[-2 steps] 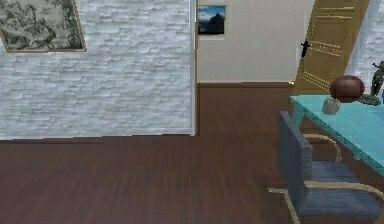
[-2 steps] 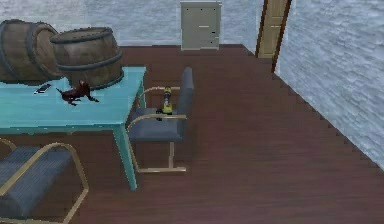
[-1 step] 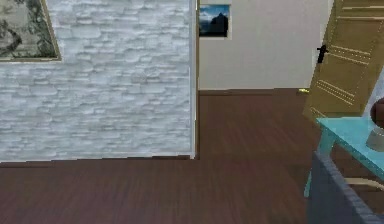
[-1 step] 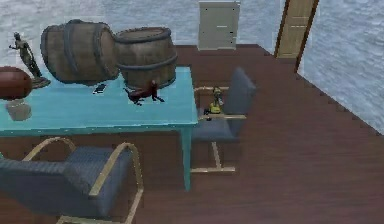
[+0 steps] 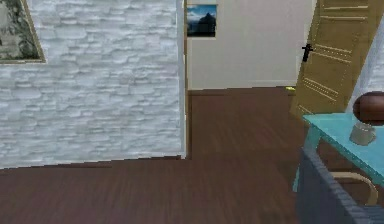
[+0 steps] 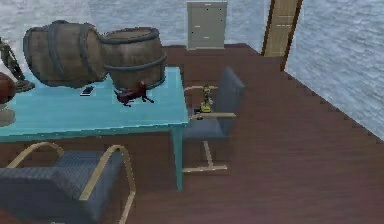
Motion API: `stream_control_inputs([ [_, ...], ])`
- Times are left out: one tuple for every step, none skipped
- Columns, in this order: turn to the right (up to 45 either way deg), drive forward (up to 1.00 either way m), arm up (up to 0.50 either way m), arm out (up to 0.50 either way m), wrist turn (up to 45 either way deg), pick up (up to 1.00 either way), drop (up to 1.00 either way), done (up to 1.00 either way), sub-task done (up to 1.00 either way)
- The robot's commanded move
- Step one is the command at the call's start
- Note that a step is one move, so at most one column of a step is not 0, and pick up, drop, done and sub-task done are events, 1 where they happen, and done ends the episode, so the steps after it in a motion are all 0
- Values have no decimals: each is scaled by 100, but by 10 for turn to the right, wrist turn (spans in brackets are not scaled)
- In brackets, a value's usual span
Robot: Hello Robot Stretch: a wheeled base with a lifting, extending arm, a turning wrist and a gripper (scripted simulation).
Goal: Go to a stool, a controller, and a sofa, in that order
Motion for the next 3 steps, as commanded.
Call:
stream_control_inputs([
  [0, 100, 0, 0, 0, 0, 0, 0, 0],
  [120, 0, 0, 0, 0, 0, 0, 0, 0],
  [0, 20, 0, 0, 0, 0, 0, 0, 0],
])
